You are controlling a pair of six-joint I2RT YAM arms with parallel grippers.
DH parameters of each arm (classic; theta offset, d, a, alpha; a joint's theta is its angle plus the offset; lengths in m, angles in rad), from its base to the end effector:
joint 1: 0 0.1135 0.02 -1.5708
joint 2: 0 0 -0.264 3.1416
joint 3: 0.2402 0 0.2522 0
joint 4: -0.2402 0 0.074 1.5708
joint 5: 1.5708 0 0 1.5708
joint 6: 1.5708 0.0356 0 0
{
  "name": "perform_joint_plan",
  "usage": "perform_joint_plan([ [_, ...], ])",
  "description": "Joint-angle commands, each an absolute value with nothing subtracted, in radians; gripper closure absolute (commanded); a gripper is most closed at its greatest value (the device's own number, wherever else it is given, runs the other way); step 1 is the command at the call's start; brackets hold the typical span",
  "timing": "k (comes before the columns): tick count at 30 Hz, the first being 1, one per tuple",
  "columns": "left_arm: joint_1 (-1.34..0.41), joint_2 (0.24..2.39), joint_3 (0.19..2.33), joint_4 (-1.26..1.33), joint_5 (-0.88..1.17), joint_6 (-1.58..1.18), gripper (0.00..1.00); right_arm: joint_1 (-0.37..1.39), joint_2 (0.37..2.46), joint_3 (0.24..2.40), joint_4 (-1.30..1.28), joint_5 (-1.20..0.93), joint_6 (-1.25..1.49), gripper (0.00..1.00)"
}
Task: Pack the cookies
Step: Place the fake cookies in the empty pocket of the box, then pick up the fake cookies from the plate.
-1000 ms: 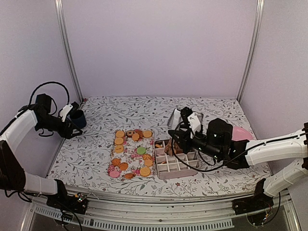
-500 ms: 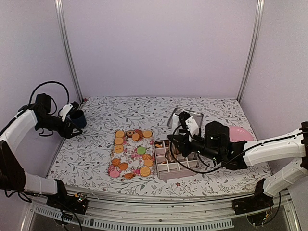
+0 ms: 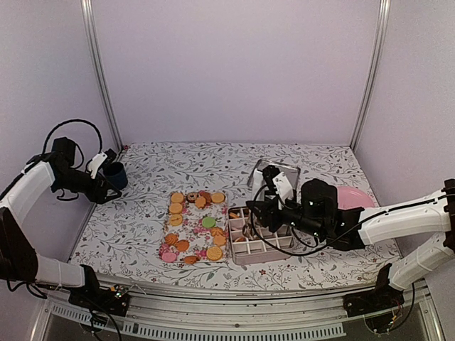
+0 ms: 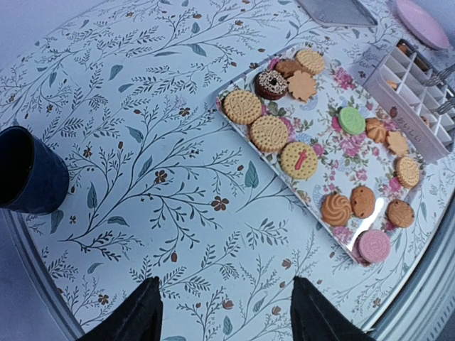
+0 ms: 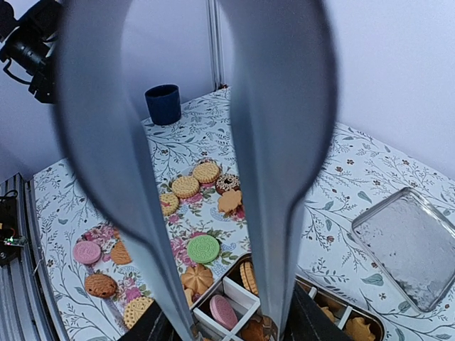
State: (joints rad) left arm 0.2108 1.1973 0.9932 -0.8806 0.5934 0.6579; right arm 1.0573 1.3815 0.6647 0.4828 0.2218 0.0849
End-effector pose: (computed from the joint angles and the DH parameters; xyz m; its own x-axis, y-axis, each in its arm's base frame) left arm 0.2233 0.0274 0.2769 -0.6340 0.3827 -0.6720 0.5935 0.7979 -0.1056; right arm 0.1543 0.2576 0.2319 -0.1766 -0.1448 -0.9736 -0.7322 0.6803 0.0317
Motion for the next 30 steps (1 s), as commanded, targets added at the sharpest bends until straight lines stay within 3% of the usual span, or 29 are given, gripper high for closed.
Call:
perform_joint_plan([
  [1, 0.215, 1.188, 1.017, -0.895, 0.601, 0.664, 0.38, 1.052, 1.379, 0.719, 0.507, 0.212, 0.062, 0.52],
  [9, 0.216, 1.190, 1.012, -0.895, 0.602, 0.664, 0.37, 1.071, 1.461, 0.858, 0.515, 0.149, 0.025, 0.53],
  [23, 0.218, 1.175, 1.008, -0.904, 0.588, 0.670, 0.38, 1.129, 1.905, 1.283, 0.555, -0.005, 0.012, 0.53],
  [30, 0.217, 1.169, 1.004, -0.907, 0.589, 0.675, 0.38, 1.061, 1.978, 1.318, 0.534, -0.001, 0.020, 0.52],
])
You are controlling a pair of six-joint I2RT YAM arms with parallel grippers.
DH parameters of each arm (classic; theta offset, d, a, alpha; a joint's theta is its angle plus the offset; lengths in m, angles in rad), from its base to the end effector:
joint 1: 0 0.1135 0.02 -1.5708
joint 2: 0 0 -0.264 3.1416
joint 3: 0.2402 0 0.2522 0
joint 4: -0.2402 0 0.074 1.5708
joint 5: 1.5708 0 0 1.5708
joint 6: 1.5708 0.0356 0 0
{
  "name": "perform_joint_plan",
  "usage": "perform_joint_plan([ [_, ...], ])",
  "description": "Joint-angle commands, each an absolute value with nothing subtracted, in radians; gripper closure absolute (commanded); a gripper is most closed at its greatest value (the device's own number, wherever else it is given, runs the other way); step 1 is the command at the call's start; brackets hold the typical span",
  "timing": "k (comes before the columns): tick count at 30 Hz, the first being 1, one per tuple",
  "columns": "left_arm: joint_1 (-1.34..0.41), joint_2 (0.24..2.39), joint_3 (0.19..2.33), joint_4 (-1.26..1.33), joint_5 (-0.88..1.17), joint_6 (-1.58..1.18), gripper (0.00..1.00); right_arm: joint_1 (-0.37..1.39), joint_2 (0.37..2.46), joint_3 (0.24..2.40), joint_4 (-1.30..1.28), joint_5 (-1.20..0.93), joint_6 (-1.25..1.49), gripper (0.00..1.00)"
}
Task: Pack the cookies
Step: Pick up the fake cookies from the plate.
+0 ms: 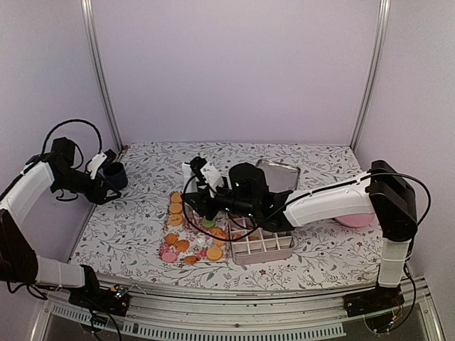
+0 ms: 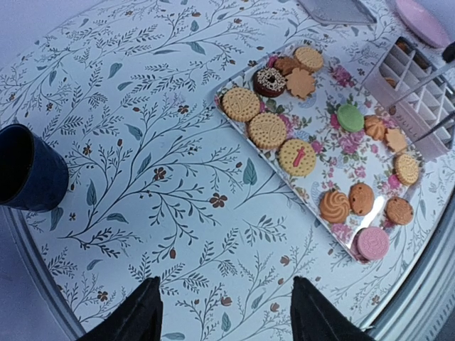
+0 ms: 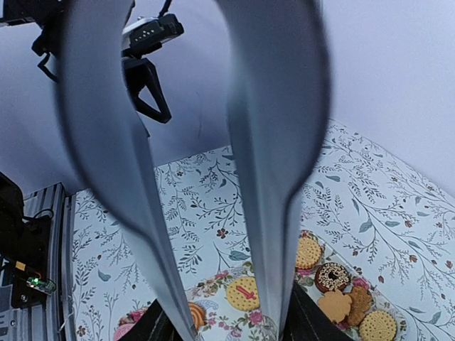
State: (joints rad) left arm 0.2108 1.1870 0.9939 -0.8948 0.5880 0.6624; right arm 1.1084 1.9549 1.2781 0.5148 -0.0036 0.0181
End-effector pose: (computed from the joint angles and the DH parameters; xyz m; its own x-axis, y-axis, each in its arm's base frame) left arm 0.2204 0.0270 0.2784 -0.6351 0.3874 -0.6683 0.5940 0.7980 -0.1018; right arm 0.2031 0.4078 0.2339 -0.0882 -0.1363 -0.9867 -0.8951 0.4455 0.0184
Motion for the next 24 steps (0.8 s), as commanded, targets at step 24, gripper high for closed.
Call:
perform_joint_plan([
  [24, 0.218, 1.176, 1.000, -0.904, 0.583, 0.674, 0.38, 1.014, 2.066, 1.271, 0.515, -0.035, 0.076, 0.51],
])
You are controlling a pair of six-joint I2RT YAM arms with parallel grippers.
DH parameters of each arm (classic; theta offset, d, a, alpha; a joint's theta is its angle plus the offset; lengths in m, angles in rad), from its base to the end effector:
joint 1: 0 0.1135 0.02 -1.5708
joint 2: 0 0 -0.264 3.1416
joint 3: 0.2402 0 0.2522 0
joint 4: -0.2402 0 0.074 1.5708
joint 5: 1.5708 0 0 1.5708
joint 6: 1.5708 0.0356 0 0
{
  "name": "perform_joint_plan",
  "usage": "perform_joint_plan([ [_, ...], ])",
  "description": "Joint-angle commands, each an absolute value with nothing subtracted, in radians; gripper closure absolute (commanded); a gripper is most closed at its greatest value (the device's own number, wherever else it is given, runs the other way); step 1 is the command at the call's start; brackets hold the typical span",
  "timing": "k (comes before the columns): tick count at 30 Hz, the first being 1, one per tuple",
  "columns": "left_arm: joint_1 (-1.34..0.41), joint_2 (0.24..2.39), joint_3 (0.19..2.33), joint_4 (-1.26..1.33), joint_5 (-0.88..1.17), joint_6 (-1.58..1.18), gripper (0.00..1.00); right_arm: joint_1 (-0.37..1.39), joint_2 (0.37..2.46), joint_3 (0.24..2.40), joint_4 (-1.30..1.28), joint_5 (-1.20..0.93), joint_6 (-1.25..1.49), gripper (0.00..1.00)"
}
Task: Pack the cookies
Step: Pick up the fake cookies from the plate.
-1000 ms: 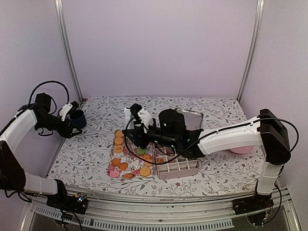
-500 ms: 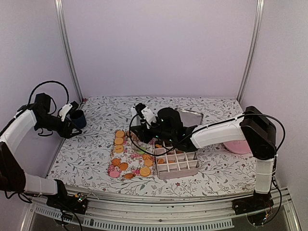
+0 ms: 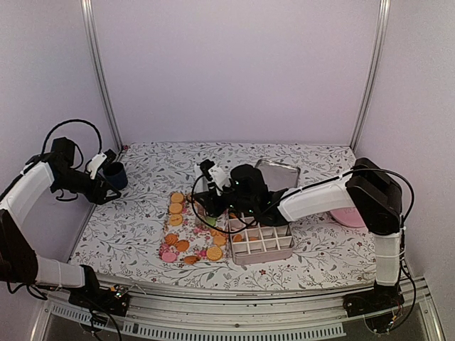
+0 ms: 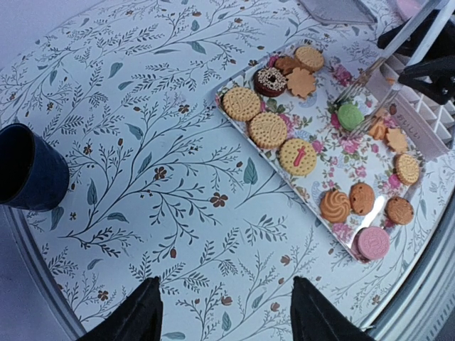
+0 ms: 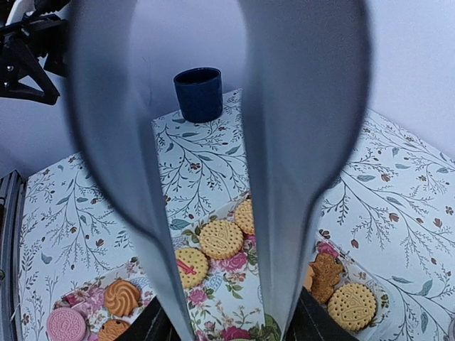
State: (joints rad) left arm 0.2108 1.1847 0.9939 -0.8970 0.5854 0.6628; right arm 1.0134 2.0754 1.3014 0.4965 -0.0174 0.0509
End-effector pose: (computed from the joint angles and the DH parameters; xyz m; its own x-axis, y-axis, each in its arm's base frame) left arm 0.2199 0.0269 0.2787 -0.6355 0.3885 -0.6672 0.5932 0.7988 -0.0999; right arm 0.2482 0.3993 0.1863 -0.1883 -0.2060 -0.9603 -0.8489 0.5259 0.0537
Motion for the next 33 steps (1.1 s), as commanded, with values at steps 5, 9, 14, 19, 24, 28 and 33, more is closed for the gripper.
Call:
perform_joint_plan([
  [5, 0.218, 1.177, 0.999, -0.903, 0.585, 0.673, 0.38, 1.014, 2.031, 1.234, 0.514, 0.001, 0.086, 0.63],
  [9, 0.218, 1.178, 0.997, -0.903, 0.584, 0.672, 0.38, 1.013, 1.993, 1.233, 0.516, 0.015, 0.081, 0.69],
  [14, 0.218, 1.178, 0.999, -0.903, 0.585, 0.670, 0.37, 1.013, 1.897, 1.230, 0.522, 0.041, 0.070, 0.71],
  [19, 0.218, 1.178, 1.000, -0.901, 0.589, 0.668, 0.38, 1.013, 1.737, 1.157, 0.528, 0.099, 0.041, 0.72],
  [24, 0.216, 1.184, 1.003, -0.900, 0.595, 0.666, 0.38, 1.012, 1.582, 1.021, 0.524, 0.178, 0.025, 0.73],
  [28, 0.216, 1.189, 1.003, -0.896, 0.598, 0.664, 0.38, 1.010, 1.461, 0.889, 0.501, 0.247, 0.037, 0.73],
  [33, 0.216, 1.190, 1.000, -0.892, 0.603, 0.666, 0.37, 1.011, 1.309, 0.728, 0.445, 0.321, 0.084, 0.74],
])
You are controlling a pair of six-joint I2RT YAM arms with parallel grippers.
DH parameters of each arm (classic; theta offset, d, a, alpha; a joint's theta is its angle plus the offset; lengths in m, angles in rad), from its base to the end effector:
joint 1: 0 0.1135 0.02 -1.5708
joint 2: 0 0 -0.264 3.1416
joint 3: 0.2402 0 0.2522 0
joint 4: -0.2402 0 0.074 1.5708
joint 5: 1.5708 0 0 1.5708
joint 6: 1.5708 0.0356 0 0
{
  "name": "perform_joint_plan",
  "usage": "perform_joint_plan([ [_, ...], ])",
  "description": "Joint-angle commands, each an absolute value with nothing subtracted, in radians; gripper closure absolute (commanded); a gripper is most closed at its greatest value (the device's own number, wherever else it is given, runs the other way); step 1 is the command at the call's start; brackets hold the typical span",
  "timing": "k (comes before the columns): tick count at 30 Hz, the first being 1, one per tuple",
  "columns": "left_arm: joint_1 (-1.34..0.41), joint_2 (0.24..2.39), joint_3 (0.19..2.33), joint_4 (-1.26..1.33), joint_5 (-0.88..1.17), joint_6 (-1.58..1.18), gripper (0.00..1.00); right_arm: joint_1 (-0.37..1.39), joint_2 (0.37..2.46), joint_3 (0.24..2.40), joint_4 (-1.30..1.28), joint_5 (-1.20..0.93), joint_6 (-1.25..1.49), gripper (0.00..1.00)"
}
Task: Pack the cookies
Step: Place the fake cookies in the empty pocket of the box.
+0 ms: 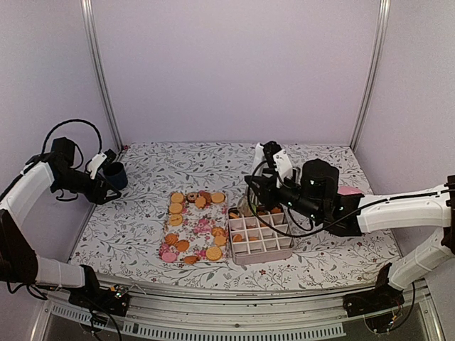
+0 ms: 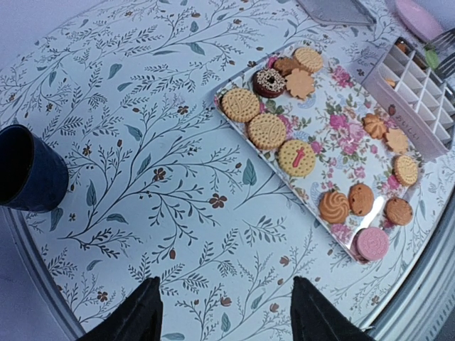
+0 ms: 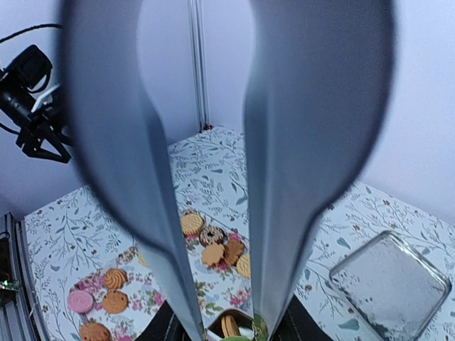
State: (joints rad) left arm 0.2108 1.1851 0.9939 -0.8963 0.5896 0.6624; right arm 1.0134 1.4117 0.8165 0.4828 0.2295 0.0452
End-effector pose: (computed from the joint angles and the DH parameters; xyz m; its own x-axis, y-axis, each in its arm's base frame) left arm 0.2200 0.0268 0.2787 -0.6343 0.3870 -0.6692 0.5946 0.7975 -0.1024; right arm 0.1775 0.2695 0.2743 -0.0912 -0.0631 -0.9938 -0.7034 0.7105 0.0194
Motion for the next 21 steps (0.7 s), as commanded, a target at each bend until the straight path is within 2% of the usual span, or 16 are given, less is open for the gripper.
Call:
perform_joint_plan([
  [1, 0.215, 1.192, 1.001, -0.891, 0.604, 0.665, 0.38, 1.011, 1.281, 0.704, 0.429, 0.332, 0.093, 0.74],
  [8, 0.215, 1.197, 1.003, -0.887, 0.609, 0.657, 0.38, 1.010, 1.183, 0.626, 0.351, 0.358, 0.149, 0.74],
  [17, 0.215, 1.187, 1.001, -0.887, 0.601, 0.660, 0.38, 1.012, 1.208, 0.629, 0.322, 0.302, 0.184, 0.72],
  [21, 0.215, 1.187, 1.005, -0.889, 0.599, 0.663, 0.37, 1.012, 1.243, 0.633, 0.324, 0.290, 0.200, 0.69],
])
